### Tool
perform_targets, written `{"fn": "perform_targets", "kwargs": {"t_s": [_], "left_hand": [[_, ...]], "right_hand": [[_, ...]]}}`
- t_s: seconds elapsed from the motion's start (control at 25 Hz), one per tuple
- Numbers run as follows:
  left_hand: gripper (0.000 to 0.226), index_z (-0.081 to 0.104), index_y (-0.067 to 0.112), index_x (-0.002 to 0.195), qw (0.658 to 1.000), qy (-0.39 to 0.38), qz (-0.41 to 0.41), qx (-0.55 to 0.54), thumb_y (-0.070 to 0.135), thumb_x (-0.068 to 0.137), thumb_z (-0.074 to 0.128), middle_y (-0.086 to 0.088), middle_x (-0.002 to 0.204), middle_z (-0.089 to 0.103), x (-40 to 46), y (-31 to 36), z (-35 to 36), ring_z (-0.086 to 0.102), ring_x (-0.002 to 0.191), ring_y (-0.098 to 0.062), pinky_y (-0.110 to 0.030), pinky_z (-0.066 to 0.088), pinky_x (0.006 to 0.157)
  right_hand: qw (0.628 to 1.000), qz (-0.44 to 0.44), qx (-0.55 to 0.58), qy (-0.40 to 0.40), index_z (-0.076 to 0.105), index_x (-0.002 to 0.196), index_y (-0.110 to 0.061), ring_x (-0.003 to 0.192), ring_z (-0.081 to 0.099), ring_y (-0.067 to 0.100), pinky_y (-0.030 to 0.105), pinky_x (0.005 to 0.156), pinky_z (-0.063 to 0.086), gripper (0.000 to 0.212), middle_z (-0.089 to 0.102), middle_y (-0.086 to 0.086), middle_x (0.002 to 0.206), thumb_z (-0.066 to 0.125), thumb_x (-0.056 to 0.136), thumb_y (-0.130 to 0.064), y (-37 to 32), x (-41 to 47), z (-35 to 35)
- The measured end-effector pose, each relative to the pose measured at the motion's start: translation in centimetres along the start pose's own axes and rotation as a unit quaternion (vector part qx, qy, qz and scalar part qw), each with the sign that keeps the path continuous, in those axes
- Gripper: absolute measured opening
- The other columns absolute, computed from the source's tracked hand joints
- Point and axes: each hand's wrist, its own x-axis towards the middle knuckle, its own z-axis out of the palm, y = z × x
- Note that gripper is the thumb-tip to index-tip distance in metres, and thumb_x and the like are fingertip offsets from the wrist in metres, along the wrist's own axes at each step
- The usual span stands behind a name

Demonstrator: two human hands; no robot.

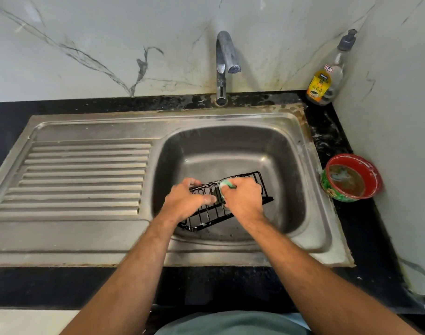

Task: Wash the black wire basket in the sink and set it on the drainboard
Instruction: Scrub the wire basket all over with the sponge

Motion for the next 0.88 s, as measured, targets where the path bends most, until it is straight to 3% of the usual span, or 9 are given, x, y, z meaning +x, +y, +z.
{"fn": "perform_targets", "kwargs": {"t_s": [0.08,0.2,0.28,0.36,0.52,0.64,0.8,0.88], "left_hand": [[0.052,0.06,0.035,0.123,0.997,-0.019,-0.009,0.077,0.037,0.075,0.079,0.008,0.108,0.059,-0.3,1.0,0.3,0.059,0.097,-0.014,-0.027,0.048,0.086],[0.052,0.062,0.033,0.128,0.985,0.026,0.001,0.169,0.023,0.077,0.063,0.005,0.111,0.064,-0.7,1.4,1.0,0.06,0.106,-0.018,-0.039,0.046,0.106],[0.047,0.067,0.031,0.124,0.987,0.053,0.009,0.153,0.019,0.08,0.059,0.002,0.123,0.067,-0.6,1.2,1.3,0.059,0.115,-0.02,-0.04,0.044,0.11],[0.044,0.07,0.031,0.121,0.991,0.043,0.017,0.125,0.018,0.081,0.057,0.003,0.126,0.068,-0.6,1.2,1.7,0.06,0.115,-0.018,-0.031,0.048,0.105],[0.041,0.075,0.037,0.107,0.991,0.033,0.031,0.124,0.023,0.074,0.054,0.008,0.111,0.073,-0.3,1.1,2.3,0.065,0.098,-0.011,-0.021,0.053,0.086],[0.033,0.076,0.033,0.11,0.992,0.033,0.033,0.121,0.018,0.086,0.058,0.016,0.101,0.07,-0.2,1.0,2.2,0.059,0.07,0.003,-0.001,0.039,0.063],[0.032,0.074,0.027,0.116,0.993,0.038,0.048,0.106,0.015,0.092,0.057,0.012,0.103,0.068,0.0,0.8,2.2,0.054,0.072,0.005,-0.014,0.047,0.081],[0.03,0.075,0.028,0.114,0.993,0.04,0.043,0.105,0.017,0.092,0.057,0.01,0.105,0.07,0.4,0.5,2.0,0.062,0.08,-0.001,-0.017,0.05,0.082]], "right_hand": [[1.0,-0.007,-0.001,-0.015,0.078,0.099,-0.021,0.062,0.073,0.019,0.037,0.056,0.062,0.012,0.072,-0.006,0.068,0.067,0.093,-0.021,0.2,-0.3,0.1],[0.999,-0.024,0.001,-0.042,0.077,0.102,-0.02,0.064,0.073,0.016,0.032,0.059,0.062,0.012,0.073,-0.004,0.071,0.068,0.094,-0.02,0.6,-0.5,-0.2],[0.996,-0.017,0.055,-0.064,0.076,0.104,-0.02,0.064,0.074,0.015,0.028,0.064,0.062,0.013,0.074,-0.002,0.074,0.071,0.092,-0.016,0.8,-0.6,-0.9],[0.991,-0.006,0.11,-0.07,0.073,0.104,-0.023,0.063,0.074,0.015,0.027,0.065,0.062,0.019,0.075,0.0,0.082,0.074,0.09,-0.011,1.3,-1.0,-1.7],[0.975,0.03,0.216,0.039,0.075,0.092,-0.02,0.059,0.071,0.02,0.037,0.07,0.062,0.016,0.076,0.003,0.073,0.073,0.087,-0.005,2.5,-0.8,-3.3],[0.996,-0.008,0.083,0.039,0.078,0.091,-0.027,0.065,0.072,0.007,0.017,0.074,0.056,0.012,0.075,-0.009,0.07,0.072,0.087,-0.017,2.2,-0.5,-3.6],[0.997,-0.033,0.037,0.067,0.077,0.089,-0.028,0.074,0.07,0.0,0.019,0.079,0.056,0.01,0.074,-0.015,0.076,0.07,0.087,-0.022,2.0,-1.3,-3.4],[0.999,-0.022,0.011,0.024,0.077,0.089,-0.029,0.075,0.07,0.001,0.02,0.081,0.057,0.01,0.074,-0.014,0.076,0.072,0.087,-0.021,2.9,-1.6,-3.4]]}}
